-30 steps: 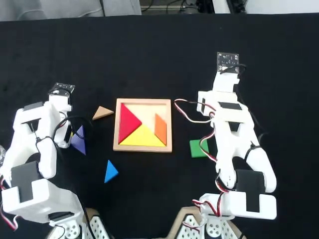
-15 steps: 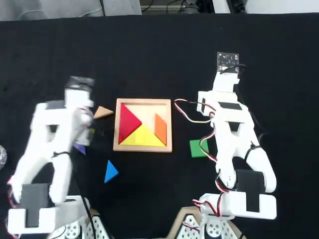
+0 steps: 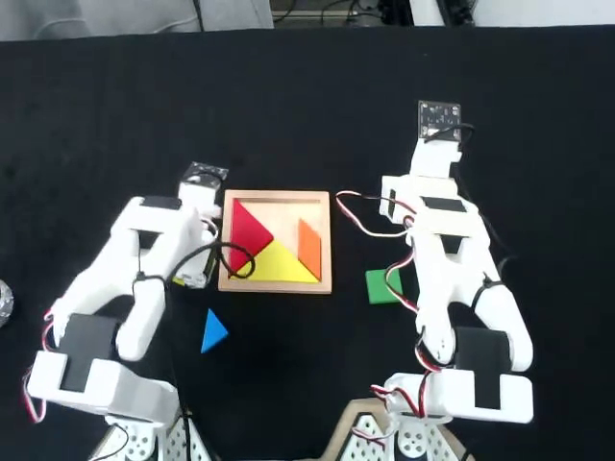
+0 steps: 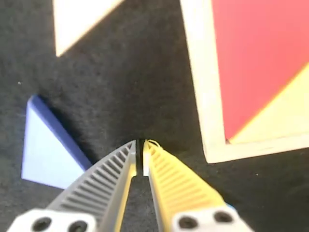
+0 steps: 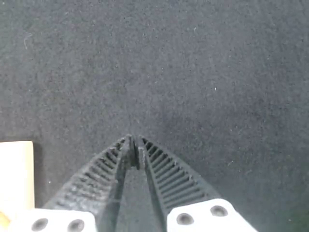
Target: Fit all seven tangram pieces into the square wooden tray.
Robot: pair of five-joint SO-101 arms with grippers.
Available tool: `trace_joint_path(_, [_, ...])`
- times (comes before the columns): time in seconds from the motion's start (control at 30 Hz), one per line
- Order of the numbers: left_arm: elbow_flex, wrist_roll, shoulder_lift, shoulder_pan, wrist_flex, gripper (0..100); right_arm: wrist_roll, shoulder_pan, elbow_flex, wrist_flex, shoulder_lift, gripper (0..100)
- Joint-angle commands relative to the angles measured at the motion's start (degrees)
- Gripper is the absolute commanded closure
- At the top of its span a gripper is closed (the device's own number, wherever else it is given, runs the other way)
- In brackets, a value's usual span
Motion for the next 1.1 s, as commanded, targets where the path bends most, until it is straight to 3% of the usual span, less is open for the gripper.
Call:
trace_joint_path(0.0, [-0.22,-4.48,0.88,-6.99,0.97,96,0.26,0.7,-1.01,-1.14,-2.59,98.7])
trace_joint_path(0.23, [-0.48,-10.46,0.88,-18.42,0.79,96,0.26,0.7,-1.19,-0.97,-2.59,98.7])
trace_joint_path(0.67, [-4.97,-19.16,0.88,-30.9,0.7,96,0.26,0.7,-1.1,-1.14,-2.59,98.7])
trace_joint_path(1.07, [-9.98,-19.69,0.88,-32.31,3.69,96,0.26,0.7,-1.01,-1.14,-2.59,98.7])
